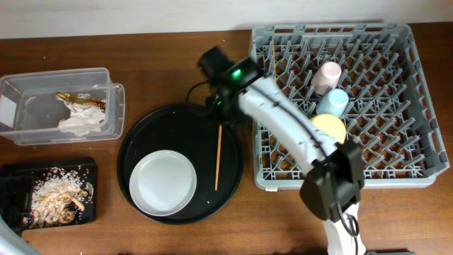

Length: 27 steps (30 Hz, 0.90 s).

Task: Sort waste into correct bins and load items into the dishwasher rack
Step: 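Reach the right gripper to the wooden chopsticks and grasp one, then lift the chopsticks and stand them upright in the rack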

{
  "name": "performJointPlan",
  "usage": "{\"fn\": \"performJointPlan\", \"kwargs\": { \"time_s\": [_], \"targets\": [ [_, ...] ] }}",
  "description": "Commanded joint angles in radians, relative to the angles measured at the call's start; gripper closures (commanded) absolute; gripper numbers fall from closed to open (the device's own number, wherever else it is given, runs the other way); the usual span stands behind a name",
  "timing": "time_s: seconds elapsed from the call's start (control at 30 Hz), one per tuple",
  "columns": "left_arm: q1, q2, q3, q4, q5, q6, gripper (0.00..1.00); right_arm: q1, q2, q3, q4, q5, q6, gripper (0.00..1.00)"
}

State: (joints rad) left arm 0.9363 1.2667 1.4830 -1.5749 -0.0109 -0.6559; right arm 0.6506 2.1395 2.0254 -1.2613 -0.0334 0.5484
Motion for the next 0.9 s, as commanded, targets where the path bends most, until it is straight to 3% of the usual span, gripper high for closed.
{"fn": "performJointPlan", "kwargs": {
  "time_s": [0.0, 0.3, 0.57, 0.6, 0.63, 0.73, 0.87],
  "targets": [
    [0.0, -0.006, 0.0, -0.001, 0.0, -0.01, 0.01, 0.06, 0.011, -0.115, 0.098, 0.158, 0.137, 0.5],
    [0.0, -0.006, 0.0, -0.001, 0.0, -0.01, 0.01, 0.068, 0.012, -0.444, 0.438, 0.112, 0.171, 0.5],
    [0.0, -0.006, 0.0, -0.002, 0.0, -0.01, 0.01, 0.075, 0.012, -0.476, 0.463, 0.107, 0.194, 0.8],
    [0.0, -0.006, 0.0, -0.001, 0.0, -0.01, 0.01, 0.076, 0.012, -0.475, 0.47, 0.079, 0.193, 0.89],
    [0.0, -0.006, 0.0, -0.001, 0.0, -0.01, 0.01, 0.069, 0.01, -0.454, 0.463, 0.035, 0.193, 0.96],
    [0.0, -0.006, 0.0, -0.001, 0.0, -0.01, 0.01, 0.014, -0.026, -0.297, 0.313, 0.03, 0.155, 0.96],
    [0.0, -0.006, 0.0, -0.001, 0.0, -0.01, 0.01, -0.242, -0.068, 0.134, -0.053, 0.03, -0.245, 0.96]
  ]
}}
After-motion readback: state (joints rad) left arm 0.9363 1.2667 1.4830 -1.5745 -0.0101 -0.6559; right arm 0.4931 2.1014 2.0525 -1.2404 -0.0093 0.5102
